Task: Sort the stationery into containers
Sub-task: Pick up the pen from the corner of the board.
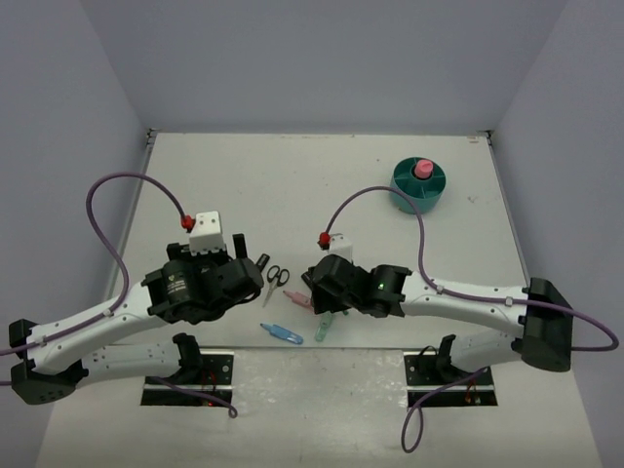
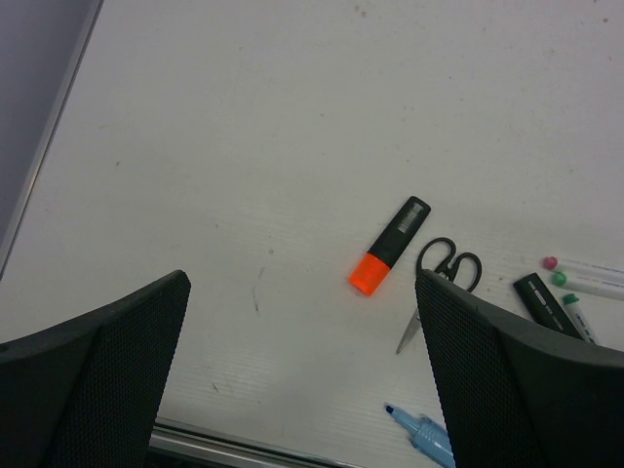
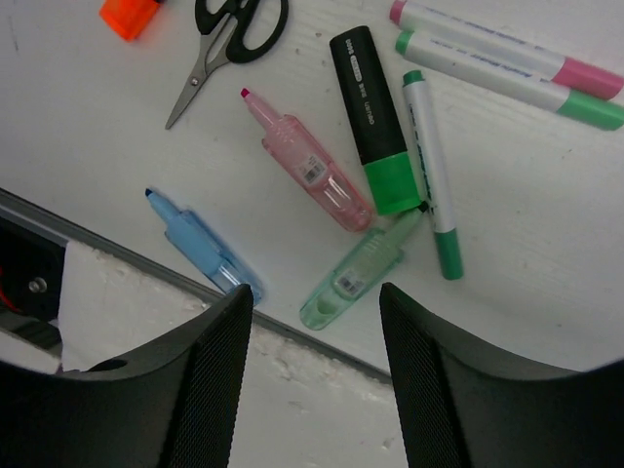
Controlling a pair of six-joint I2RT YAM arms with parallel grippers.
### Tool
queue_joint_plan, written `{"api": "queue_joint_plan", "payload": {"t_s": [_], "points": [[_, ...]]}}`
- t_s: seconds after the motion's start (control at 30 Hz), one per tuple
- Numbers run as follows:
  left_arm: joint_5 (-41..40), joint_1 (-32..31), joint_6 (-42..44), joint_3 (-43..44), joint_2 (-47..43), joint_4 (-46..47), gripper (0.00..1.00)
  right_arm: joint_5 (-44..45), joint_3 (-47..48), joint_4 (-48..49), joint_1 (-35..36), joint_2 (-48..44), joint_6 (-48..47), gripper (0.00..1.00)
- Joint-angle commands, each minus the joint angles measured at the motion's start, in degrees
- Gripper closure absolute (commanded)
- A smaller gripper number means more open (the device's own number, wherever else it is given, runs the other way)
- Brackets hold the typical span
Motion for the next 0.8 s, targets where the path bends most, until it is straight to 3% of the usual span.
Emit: {"api": "queue_joint_plan", "payload": {"t_s": [0.0, 0.1, 0.23, 0.3, 0.57, 0.77], "points": [[-0.99, 0.39, -2.16, -0.51, 0.43, -0.46, 0.00, 7.01, -0.28, 0.54, 2.64, 5.09, 16.12, 0.42], [-1.01, 0.39, -0.93, -0.74, 0.63, 0.46, 0.00, 10.39, 6.07, -7.87, 4.75, 10.93, 23.07, 0.43], [-1.07, 0.39, 0.10, -1.04, 1.39, 1.46, 0.00, 16.70, 14.67, -21.86, 9.44, 18.94, 33.83, 0.55], [-0.91, 0.39, 0.26, -1.04, 1.88, 1.62, 0.00, 16.31, 16.33, -23.87, 10.19, 21.42, 35.83, 0.55], [-0.45, 0.38, 0.28, -1.15, 1.90, 1.75, 0.00, 11.06, 9.49, -14.88, 10.33, 21.72, 35.48, 0.52], [-0.13, 0.30, 0.64, -1.46, 0.74, 2.41, 0.00, 10.11, 7.73, -13.60, 10.33, 22.33, 35.85, 0.52]]}}
